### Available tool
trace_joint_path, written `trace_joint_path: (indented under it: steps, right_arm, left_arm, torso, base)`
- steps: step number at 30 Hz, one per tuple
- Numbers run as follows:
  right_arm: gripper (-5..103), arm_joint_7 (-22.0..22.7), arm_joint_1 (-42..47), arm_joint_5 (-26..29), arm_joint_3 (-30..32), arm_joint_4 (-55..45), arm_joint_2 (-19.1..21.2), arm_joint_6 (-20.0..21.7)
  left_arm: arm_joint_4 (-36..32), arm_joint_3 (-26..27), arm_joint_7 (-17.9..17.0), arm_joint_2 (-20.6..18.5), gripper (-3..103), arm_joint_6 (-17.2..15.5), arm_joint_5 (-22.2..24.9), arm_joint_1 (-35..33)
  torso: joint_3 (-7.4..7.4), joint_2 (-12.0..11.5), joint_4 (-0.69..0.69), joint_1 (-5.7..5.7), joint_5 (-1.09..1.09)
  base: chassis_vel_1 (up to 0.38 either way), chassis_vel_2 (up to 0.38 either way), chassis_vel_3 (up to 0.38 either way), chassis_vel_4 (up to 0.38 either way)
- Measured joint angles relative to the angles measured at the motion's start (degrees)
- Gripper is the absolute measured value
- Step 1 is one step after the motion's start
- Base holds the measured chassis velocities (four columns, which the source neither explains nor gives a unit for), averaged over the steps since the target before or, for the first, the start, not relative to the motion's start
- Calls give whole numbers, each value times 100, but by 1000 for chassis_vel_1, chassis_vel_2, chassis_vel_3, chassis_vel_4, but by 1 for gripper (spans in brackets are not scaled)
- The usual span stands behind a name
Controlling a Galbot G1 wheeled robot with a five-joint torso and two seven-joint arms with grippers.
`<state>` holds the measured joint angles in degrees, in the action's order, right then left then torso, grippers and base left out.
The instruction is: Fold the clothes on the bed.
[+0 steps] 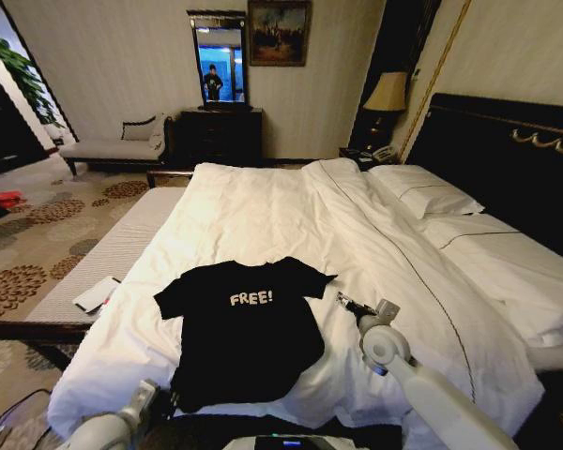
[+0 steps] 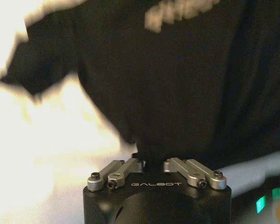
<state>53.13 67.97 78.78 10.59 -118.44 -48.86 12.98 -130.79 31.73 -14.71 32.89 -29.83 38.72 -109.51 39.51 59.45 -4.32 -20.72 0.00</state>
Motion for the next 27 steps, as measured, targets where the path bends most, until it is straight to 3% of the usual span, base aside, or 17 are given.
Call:
trace_joint_path:
  steps: [1, 4, 6, 8, 10, 16, 19, 20, 22, 23, 25, 27]
  right_arm:
    - [100, 0, 0, 0, 0, 0, 0, 0]
    - [100, 423, 5, 541, 1, -357, 61, 369]
    - [100, 485, 3, 608, -9, -405, 76, 431]
    - [100, 524, 0, 609, -46, -422, 87, 469]
    - [100, 531, 24, 545, -70, -420, 99, 477]
    - [100, 563, 157, 533, -71, -440, 155, 536]
    - [100, 591, 229, 733, -69, -507, 150, 573]
    - [100, 591, 229, 733, -69, -507, 150, 573]
    - [100, 667, 271, 1108, -74, -605, 87, 653]
    - [100, 667, 271, 1108, -74, -605, 87, 653]
    - [100, 724, 314, 1363, -88, -696, 2, 696]
    - [100, 751, 328, 1468, -96, -735, -30, 709]
  left_arm:
    - [0, 0, 0, 0, 19, 0, 0, 0]
    - [-527, 310, 279, 120, 36, 118, -55, 88]
    - [-662, 379, 324, 140, 36, 117, -39, 93]
    - [-870, 454, 328, 177, 48, 26, 59, 69]
    - [-985, 458, 184, 230, 59, -176, 199, -9]
    - [-1211, 419, -219, 454, 75, -414, 787, 217]
    - [-1269, 608, -645, 696, 90, -474, 1840, 1127]
    - [-1269, 608, -645, 696, 90, -474, 1840, 1127]
    - [-1275, 1059, -915, 801, 96, -515, 2926, 1992]
    - [-1275, 1059, -915, 801, 96, -515, 2926, 1992]
    - [-1276, 1550, -993, 877, 100, -516, 3632, 2429]
    - [-1275, 1687, -999, 906, 100, -514, 3741, 2483]
  torso:
    - [0, 0, 0, 0, 0]
    - [0, 0, -1, 0, 1]
    - [0, 0, -1, 0, 0]
    - [0, 0, -1, 0, 2]
    - [0, 0, 0, 0, 0]
    - [0, 0, 1, 0, 0]
    - [0, 0, 0, 0, -2]
    - [0, 0, 0, 0, -2]
    - [0, 0, -4, 0, -1]
    - [0, 0, -4, 0, -1]
    - [1, -1, -4, -1, 0]
    - [1, -1, -1, -1, 1]
  base:
    - [0, 0, 0, 0]
    - [0, 0, 0, 0]
    - [0, 0, 0, 0]
    - [0, 0, 0, 0]
    - [0, 0, 0, 0]
    - [0, 0, 0, 0]
    - [0, 0, 0, 0]
    - [0, 0, 0, 0]
    - [0, 0, 0, 0]
    - [0, 0, 0, 0]
    - [0, 0, 0, 0]
    - [0, 0, 0, 0]
